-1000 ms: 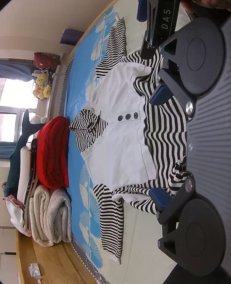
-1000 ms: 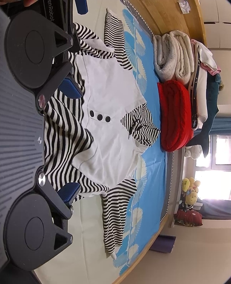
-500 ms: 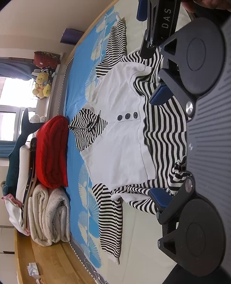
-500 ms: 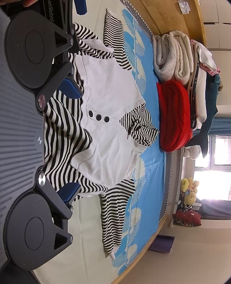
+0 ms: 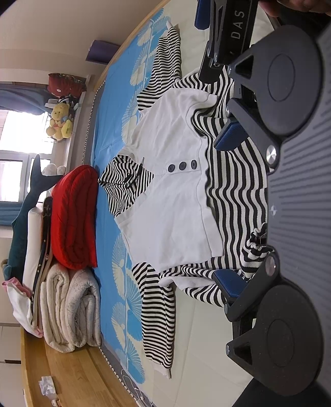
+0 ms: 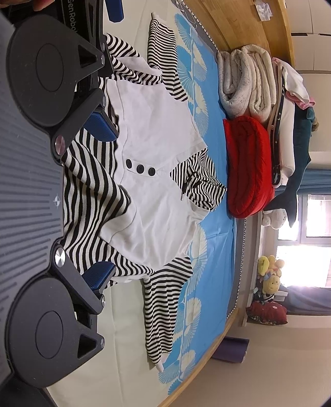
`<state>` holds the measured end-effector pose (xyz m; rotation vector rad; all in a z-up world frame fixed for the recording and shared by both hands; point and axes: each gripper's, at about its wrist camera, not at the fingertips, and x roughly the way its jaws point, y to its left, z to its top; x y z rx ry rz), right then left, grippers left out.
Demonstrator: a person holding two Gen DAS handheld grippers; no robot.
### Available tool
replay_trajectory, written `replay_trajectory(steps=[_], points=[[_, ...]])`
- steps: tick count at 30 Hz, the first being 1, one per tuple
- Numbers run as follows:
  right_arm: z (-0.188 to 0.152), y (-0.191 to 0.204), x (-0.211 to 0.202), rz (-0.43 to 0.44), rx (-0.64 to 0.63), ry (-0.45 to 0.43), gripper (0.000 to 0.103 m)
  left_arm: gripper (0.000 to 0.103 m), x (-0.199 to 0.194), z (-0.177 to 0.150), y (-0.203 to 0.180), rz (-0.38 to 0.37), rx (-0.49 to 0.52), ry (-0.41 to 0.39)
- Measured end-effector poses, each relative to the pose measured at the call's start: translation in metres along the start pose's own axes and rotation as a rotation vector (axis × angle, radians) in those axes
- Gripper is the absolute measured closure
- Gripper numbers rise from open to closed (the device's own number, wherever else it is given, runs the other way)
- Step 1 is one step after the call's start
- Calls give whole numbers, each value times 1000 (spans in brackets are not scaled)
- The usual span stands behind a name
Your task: Fold small clothes
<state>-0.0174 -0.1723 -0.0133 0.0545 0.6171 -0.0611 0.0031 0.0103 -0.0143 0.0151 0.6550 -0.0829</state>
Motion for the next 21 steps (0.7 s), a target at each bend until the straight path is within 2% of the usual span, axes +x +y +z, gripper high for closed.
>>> replay_trajectory(steps=[21], points=[[-1,0,1,-4,-9,2,6,2,0,-2,2,-2,5,-3]])
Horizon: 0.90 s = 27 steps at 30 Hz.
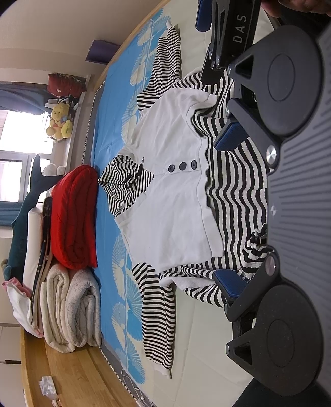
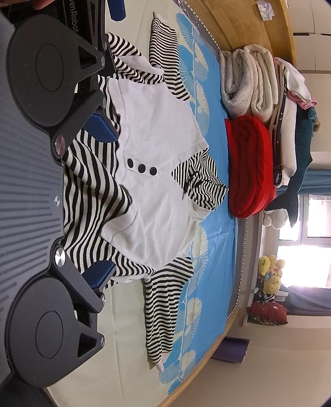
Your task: Fold small clothes
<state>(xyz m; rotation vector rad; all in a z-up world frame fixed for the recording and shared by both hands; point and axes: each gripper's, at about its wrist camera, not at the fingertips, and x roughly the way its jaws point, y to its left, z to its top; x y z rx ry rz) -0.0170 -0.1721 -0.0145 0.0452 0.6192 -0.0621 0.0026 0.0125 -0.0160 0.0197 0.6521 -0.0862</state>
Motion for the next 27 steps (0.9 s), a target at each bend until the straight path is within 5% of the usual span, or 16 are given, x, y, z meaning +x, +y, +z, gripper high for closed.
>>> replay_trajectory(steps=[8,17,27], points=[[1,-4,-6,6,26,-46,12,5,-3,2,-4,5,14,-18],[24,-30,-22,-9,96,-171,13,44,-14,30,2,21,37,-36],[106,-84,-19,-54,103,-291,13,43,-31,143,34,-73,73,-318]])
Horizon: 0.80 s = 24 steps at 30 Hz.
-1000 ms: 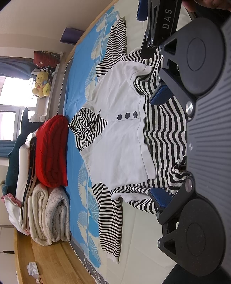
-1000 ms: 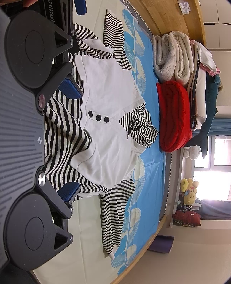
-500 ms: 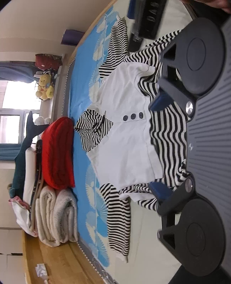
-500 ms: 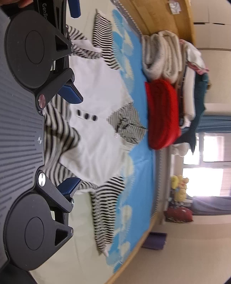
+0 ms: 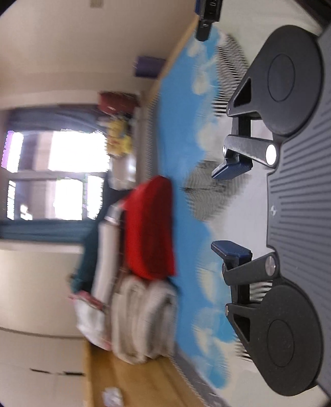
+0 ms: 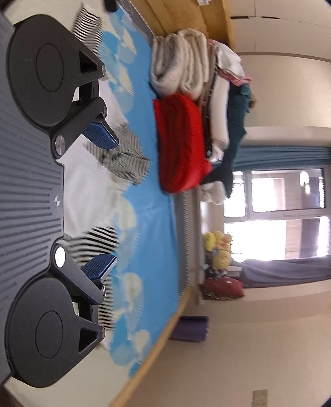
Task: Fold small clothes
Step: 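Reach the left gripper to the striped sleeve cuff and close on it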
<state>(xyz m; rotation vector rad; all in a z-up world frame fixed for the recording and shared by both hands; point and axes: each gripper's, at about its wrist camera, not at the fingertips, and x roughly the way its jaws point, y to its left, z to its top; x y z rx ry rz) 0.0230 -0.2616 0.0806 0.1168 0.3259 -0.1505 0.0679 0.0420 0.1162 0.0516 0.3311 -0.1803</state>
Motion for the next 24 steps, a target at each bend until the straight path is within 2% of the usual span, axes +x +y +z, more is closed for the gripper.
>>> replay_trajectory(steps=[2,4,9,11,13,16,17,18,21,22,24], points=[[11,-6,14,-17,1,-16,15,42,19,14,8,11,29,-32],[19,-8,27,-31,-4,-35,20,38,45,24,25,11,24,-23],[28,0,60,-31,-37,-64,24,38,135,25,89,125,-15,94],[30,13,76,-34,-103,-67,24,40,169,13,119,185,-26,143],[32,28,92,-37,-163,-73,24,50,199,-6,154,251,-59,202],[37,43,121,46,-164,-47,23,67,229,-41,214,314,-158,323],[39,48,131,74,-170,-38,23,78,236,-49,234,333,-196,363],[39,52,139,100,-174,-32,23,81,242,-59,255,367,-241,402],[37,61,165,184,-169,-7,23,81,243,-83,311,452,-345,449],[32,62,172,197,-167,1,24,81,244,-90,326,477,-379,460],[21,64,188,168,-160,48,26,79,243,-106,353,528,-450,482]])
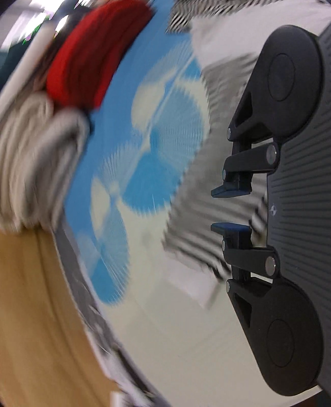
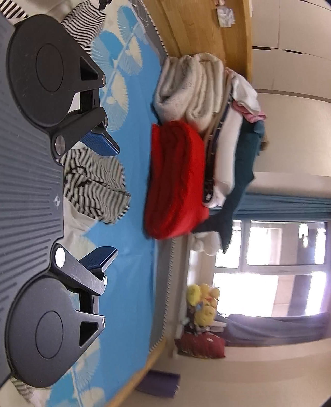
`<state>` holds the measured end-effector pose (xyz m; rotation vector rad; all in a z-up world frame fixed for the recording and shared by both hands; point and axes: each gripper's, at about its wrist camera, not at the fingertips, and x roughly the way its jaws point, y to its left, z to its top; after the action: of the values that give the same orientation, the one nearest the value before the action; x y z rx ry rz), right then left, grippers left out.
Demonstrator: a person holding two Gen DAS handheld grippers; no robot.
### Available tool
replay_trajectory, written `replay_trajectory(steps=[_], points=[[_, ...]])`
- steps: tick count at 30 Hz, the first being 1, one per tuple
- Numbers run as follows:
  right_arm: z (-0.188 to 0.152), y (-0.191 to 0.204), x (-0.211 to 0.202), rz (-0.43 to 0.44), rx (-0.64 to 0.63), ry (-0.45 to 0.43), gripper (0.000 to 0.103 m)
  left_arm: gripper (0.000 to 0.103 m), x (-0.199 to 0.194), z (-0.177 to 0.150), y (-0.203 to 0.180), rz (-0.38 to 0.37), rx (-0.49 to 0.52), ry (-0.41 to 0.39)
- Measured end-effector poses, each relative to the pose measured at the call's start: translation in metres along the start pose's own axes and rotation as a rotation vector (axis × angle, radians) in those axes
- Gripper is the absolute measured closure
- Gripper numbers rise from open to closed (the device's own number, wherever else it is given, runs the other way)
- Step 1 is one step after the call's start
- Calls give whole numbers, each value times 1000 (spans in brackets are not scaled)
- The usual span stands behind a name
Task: Fold small clothes
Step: 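Reach the left gripper to the striped sleeve cuff and close on it, then carry the sleeve across the white body with the left gripper and release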
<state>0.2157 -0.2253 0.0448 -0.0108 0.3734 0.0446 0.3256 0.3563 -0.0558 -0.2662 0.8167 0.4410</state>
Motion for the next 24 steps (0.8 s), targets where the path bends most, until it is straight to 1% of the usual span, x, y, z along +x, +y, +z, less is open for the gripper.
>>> replay_trajectory(steps=[1,2,3,4,5,6,7,9,10,11,12,13,14,15,16,17,18,19,20,22,23,24], points=[[-2,1,10,-17,13,31,32,78,7,0,12,8,-39,21],[-5,0,18,-25,30,60,41,78,14,-1,24,7,-79,40],[-7,-2,26,-28,53,92,45,76,17,-7,33,7,-110,61],[-11,-3,33,-31,71,115,51,73,23,-8,39,11,-133,85],[-13,-5,38,-35,82,136,54,69,28,-9,46,16,-153,103],[-14,-7,43,-36,91,152,55,65,32,-11,51,19,-172,112],[-16,-6,48,-33,97,161,56,63,35,-14,54,23,-191,122],[-18,-5,52,-26,94,171,56,62,46,-15,63,31,-240,158],[-19,-4,53,-24,92,172,56,62,51,-16,64,26,-263,160],[-20,-4,54,-23,93,173,56,64,52,-15,66,18,-279,146],[-21,-3,55,-23,96,175,56,87,54,-14,65,17,-280,139],[-22,-4,56,-26,99,179,56,101,54,-12,64,20,-278,135],[-24,-8,57,-28,105,184,56,100,51,-10,62,38,-273,126],[-24,-9,57,-30,110,185,55,100,41,-6,55,77,-258,83],[-24,-11,58,-33,114,186,55,100,31,-2,41,95,-232,42],[-24,-13,57,-36,116,187,55,100,13,4,22,77,-192,-19],[-24,-14,58,-41,118,190,55,101,-3,9,5,40,-158,-63],[-24,-14,59,-46,123,197,55,101,-21,13,-17,-17,-120,-104],[-25,-14,61,-49,127,205,55,101,-41,15,-41,-88,-80,-140],[-27,-15,65,-51,138,225,55,101,-83,10,-92,-250,14,-206],[-29,-15,67,-51,146,235,55,101,-108,1,-122,-344,79,-227],[-30,-16,68,-52,152,245,55,101,-127,-8,-148,-435,139,-226]])
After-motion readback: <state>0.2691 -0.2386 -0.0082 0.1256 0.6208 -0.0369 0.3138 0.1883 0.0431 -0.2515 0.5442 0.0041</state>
